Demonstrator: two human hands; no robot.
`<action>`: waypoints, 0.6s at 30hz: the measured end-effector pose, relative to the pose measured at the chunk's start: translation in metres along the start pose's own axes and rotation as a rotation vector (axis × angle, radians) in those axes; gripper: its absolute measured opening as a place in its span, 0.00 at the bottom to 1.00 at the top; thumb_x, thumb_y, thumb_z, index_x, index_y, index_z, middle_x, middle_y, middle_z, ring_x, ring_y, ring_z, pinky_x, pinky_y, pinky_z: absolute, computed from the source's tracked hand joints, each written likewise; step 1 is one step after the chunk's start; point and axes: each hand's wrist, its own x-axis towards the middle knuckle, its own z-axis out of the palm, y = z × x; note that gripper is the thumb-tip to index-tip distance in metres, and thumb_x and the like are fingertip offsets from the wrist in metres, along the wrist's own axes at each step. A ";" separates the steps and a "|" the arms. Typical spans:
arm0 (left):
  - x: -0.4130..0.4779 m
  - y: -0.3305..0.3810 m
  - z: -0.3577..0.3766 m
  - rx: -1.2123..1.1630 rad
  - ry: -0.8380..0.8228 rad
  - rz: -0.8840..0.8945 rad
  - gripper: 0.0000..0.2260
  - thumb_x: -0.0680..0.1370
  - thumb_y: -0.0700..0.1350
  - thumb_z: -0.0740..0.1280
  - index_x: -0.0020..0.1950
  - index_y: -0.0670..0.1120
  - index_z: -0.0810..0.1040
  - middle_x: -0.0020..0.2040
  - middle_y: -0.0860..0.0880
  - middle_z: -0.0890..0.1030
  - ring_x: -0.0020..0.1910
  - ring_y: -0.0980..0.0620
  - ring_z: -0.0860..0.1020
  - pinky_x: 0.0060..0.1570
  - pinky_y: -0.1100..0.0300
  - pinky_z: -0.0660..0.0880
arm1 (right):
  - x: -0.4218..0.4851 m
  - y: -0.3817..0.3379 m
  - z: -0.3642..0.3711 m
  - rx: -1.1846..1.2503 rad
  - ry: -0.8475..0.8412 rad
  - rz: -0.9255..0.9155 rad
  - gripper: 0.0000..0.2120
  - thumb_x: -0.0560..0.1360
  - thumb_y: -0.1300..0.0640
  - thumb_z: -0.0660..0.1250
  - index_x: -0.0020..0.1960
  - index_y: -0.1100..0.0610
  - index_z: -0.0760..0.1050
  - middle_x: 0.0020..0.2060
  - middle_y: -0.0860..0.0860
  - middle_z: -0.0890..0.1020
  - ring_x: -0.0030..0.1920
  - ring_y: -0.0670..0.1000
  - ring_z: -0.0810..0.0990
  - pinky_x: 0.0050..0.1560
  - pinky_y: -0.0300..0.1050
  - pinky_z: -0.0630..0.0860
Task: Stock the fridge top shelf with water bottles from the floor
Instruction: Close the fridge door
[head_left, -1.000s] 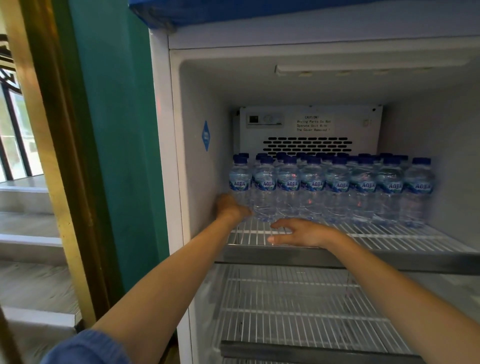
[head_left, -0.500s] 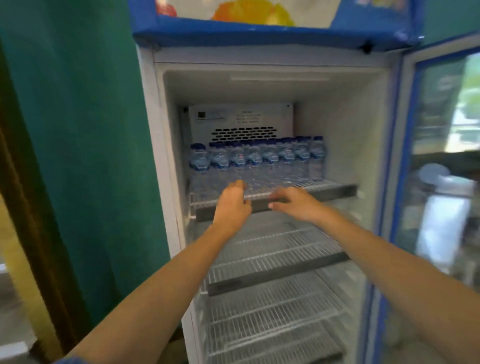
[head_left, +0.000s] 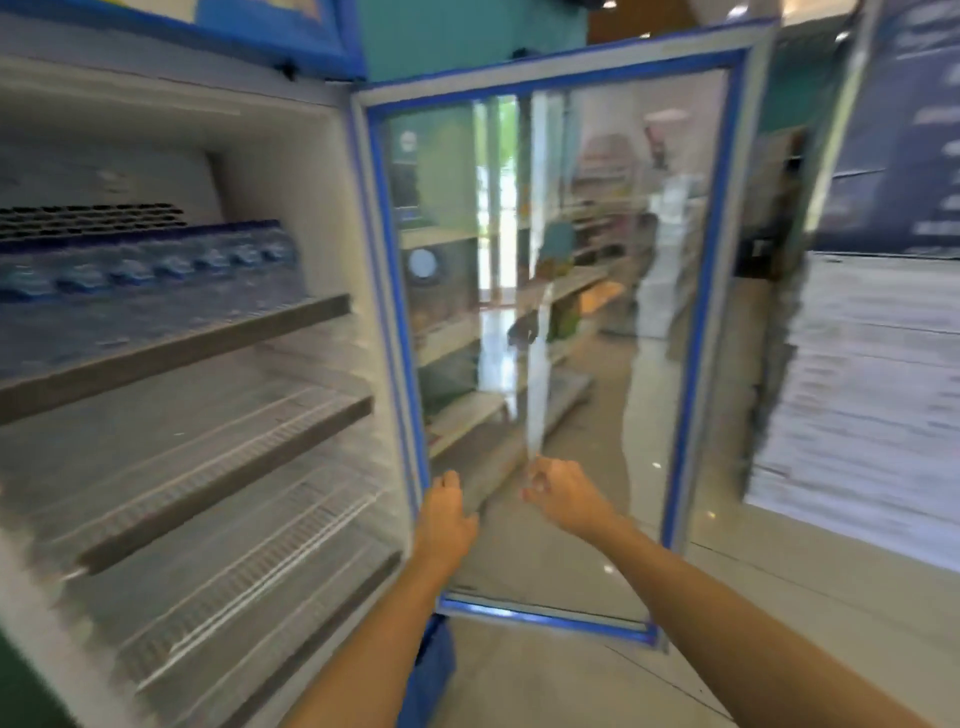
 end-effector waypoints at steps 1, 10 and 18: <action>-0.003 0.021 0.018 -0.006 -0.034 0.033 0.20 0.74 0.41 0.66 0.64 0.37 0.68 0.62 0.38 0.72 0.63 0.40 0.71 0.60 0.55 0.65 | -0.011 0.025 -0.013 -0.013 0.034 0.068 0.17 0.75 0.54 0.67 0.62 0.57 0.77 0.54 0.57 0.82 0.58 0.56 0.78 0.57 0.45 0.72; 0.004 0.217 0.108 -0.115 -0.105 0.110 0.22 0.75 0.47 0.68 0.64 0.38 0.67 0.63 0.40 0.73 0.63 0.42 0.71 0.61 0.53 0.69 | -0.037 0.173 -0.140 0.046 0.250 0.347 0.27 0.76 0.48 0.67 0.68 0.63 0.69 0.63 0.60 0.76 0.64 0.59 0.73 0.64 0.51 0.70; 0.034 0.306 0.146 -0.043 -0.045 0.097 0.23 0.77 0.50 0.67 0.66 0.40 0.65 0.64 0.43 0.70 0.64 0.44 0.69 0.61 0.55 0.67 | 0.030 0.206 -0.203 0.207 0.235 0.169 0.33 0.78 0.50 0.65 0.75 0.64 0.56 0.72 0.60 0.65 0.72 0.59 0.65 0.70 0.50 0.64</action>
